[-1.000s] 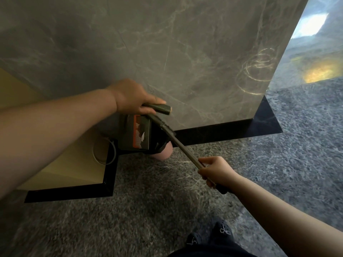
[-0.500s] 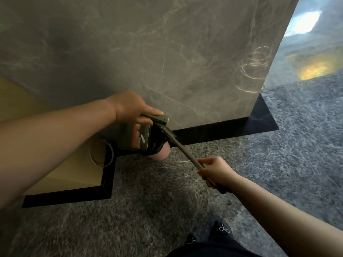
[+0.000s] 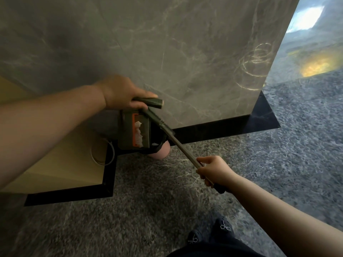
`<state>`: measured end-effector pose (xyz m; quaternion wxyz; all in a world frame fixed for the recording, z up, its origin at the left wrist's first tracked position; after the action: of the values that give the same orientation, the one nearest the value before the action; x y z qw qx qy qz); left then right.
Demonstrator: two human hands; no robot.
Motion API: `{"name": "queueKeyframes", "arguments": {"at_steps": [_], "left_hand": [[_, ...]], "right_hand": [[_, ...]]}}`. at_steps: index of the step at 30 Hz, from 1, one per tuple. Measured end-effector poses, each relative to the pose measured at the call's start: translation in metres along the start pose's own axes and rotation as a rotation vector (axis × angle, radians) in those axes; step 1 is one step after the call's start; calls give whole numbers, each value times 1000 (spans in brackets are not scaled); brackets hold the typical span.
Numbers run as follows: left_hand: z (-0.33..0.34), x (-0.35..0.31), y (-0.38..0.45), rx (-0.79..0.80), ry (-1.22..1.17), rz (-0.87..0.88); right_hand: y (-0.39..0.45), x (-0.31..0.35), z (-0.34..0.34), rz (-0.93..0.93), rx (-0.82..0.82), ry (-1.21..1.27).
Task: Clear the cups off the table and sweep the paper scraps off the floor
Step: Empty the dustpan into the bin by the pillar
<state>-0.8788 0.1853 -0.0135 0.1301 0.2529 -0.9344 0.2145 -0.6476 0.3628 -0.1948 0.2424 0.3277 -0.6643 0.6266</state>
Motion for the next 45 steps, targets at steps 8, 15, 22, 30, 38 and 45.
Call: {"name": "queueKeyframes", "arguments": {"at_steps": [8, 15, 22, 30, 38, 45], "left_hand": [[26, -29, 6, 119, 92, 127], [25, -48, 15, 129, 132, 111], [9, -29, 14, 111, 64, 92], [33, -57, 21, 154, 204, 194], [6, -23, 19, 57, 148, 127], [9, -20, 6, 34, 109, 79]], "right_hand": [[2, -3, 0, 13, 11, 7], [1, -3, 1, 4, 19, 1], [-3, -5, 8, -10, 36, 28], [1, -5, 9, -6, 32, 33], [-1, -2, 11, -23, 26, 45], [-4, -2, 12, -33, 34, 46]]}}
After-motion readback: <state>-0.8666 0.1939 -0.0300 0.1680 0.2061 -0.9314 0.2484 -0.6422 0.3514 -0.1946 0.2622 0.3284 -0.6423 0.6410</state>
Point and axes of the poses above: each hand's wrist, its own y-axis towards the middle knuckle, its own z-axis out of the palm, x = y × z, the point moved 2 cm from there along y, towards the middle knuckle, and after that the axes turned 1 degree about -z, right-handed, at the moved point
